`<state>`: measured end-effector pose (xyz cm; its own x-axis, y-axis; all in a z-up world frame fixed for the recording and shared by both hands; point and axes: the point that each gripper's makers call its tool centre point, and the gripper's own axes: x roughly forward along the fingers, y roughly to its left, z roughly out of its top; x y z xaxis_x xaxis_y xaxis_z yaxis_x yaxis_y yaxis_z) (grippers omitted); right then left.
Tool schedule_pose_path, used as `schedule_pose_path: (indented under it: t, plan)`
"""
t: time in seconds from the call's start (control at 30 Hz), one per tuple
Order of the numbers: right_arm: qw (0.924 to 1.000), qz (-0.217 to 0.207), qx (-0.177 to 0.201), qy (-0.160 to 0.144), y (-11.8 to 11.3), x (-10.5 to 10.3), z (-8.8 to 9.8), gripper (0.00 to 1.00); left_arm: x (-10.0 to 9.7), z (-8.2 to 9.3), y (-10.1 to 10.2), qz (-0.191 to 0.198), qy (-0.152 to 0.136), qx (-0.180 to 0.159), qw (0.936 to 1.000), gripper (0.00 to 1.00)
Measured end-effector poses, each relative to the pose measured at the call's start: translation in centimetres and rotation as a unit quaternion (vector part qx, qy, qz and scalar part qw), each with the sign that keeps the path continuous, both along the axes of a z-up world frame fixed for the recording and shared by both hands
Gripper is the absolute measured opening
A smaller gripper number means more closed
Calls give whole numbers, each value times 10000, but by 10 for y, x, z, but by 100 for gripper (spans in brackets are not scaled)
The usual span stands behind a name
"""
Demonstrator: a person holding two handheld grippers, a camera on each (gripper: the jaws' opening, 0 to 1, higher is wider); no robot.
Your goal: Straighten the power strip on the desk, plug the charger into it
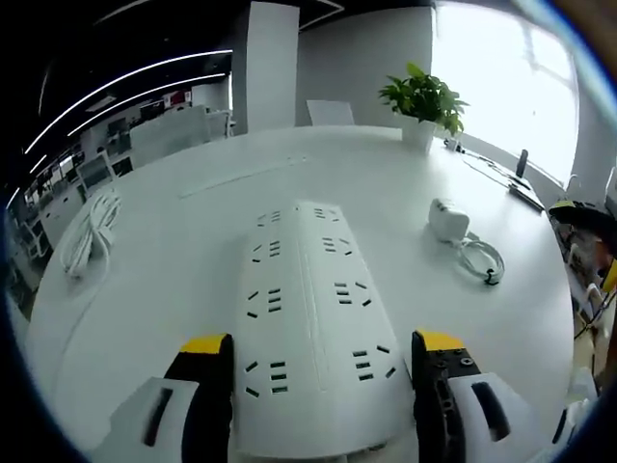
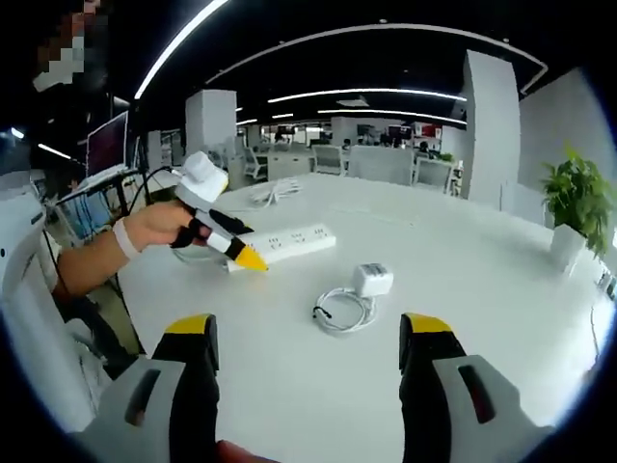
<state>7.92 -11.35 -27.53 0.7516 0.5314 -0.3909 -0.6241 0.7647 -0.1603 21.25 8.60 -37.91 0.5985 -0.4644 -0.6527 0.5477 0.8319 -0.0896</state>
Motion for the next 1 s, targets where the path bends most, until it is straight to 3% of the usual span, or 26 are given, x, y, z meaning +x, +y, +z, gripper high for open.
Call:
schedule_pose_path:
  t: [0.13,0.17,0.27,0.33,0.4,0.43,0.5,0.57,0.6,0.73,0.83,0.9,1.0]
  plan:
    - [9955,637,-648,-264,15,20,12,74,-2,0,-1,-6,26,12,10000,76]
    - [9896,1030,-927,-379,25,24,14,74,-2,0,-2,-2,25,11,10000,76]
    - [9736,1908,-1091,-621,48,29,24,69,-5,0,-3,-2,18,1,10000,76]
    - [9568,2583,-1152,-677,67,39,32,69,-6,0,-4,-4,24,11,10000,76]
    - [9466,2844,-1259,-850,74,48,37,69,-7,-1,-5,-3,35,34,10000,76]
    - [9356,3103,-1364,-990,83,56,40,70,-7,-1,-5,-2,37,39,10000,76]
    - [9268,3296,-1495,-1001,90,69,38,70,-7,-1,-6,-2,33,43,10000,76]
    - [9232,3405,-1549,-887,100,87,35,72,-8,0,-6,-7,29,44,10000,76]
    - [9141,3585,-1711,-814,105,97,30,72,-9,0,-6,-1,26,40,10000,76]
    - [8930,3794,-2318,-704,115,130,15,72,-12,0,-6,3,21,32,10000,76]
    - [8664,4072,-2855,-451,123,146,-2,74,-14,0,-5,7,14,24,10000,76]
    - [8513,4213,-3082,-526,130,155,-6,75,-14,0,-5,8,10,15,10000,76]
    - [8161,4473,-3635,-431,137,172,-21,75,-14,0,-5,14,11,19,10000,76]
